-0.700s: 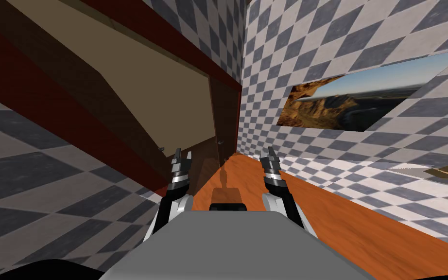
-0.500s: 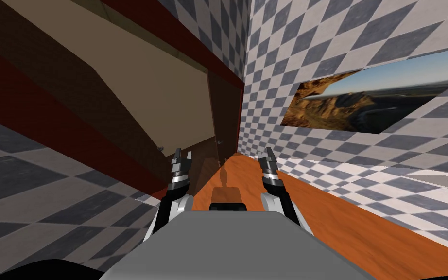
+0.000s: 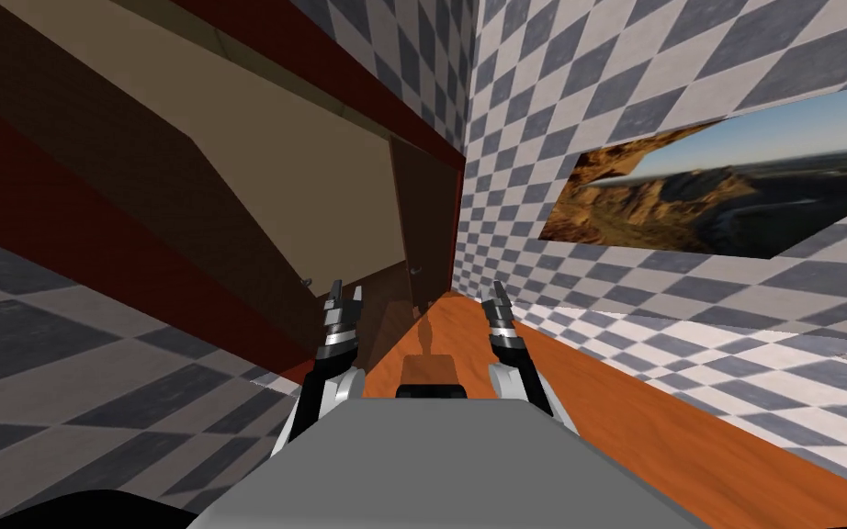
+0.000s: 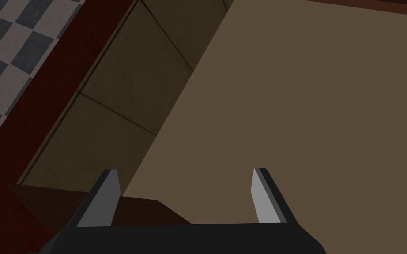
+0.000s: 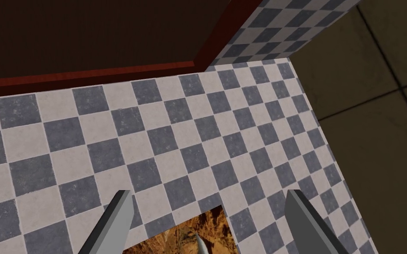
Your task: Push the door open
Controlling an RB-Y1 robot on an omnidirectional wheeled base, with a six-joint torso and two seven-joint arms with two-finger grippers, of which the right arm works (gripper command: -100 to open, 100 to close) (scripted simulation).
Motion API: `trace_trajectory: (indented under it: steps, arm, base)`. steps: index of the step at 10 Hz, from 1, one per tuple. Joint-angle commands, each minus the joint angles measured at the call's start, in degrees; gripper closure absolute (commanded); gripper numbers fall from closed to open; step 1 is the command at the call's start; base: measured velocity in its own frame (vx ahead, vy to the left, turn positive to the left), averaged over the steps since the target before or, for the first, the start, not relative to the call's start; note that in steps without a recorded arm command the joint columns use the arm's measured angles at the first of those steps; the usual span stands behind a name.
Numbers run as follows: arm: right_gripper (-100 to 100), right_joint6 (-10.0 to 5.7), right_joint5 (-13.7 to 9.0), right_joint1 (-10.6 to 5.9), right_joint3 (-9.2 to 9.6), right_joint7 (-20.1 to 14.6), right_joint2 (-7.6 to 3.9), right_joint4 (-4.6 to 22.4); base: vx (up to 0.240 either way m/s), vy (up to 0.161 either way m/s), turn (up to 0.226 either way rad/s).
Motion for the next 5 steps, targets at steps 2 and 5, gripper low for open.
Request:
trace_trajectory:
  steps: [2,5]
  arm:
    - [-100,-0.72,0.24,-1.21,0.55,-0.06,-0.52,3.10]
    - [-100,-1.65,0.51,-2.70,1.18,-0.14,-1.14,6.98]
  base:
    - [0.098,-0.027,0.072]
    - [0.092,-0.030,0.073]
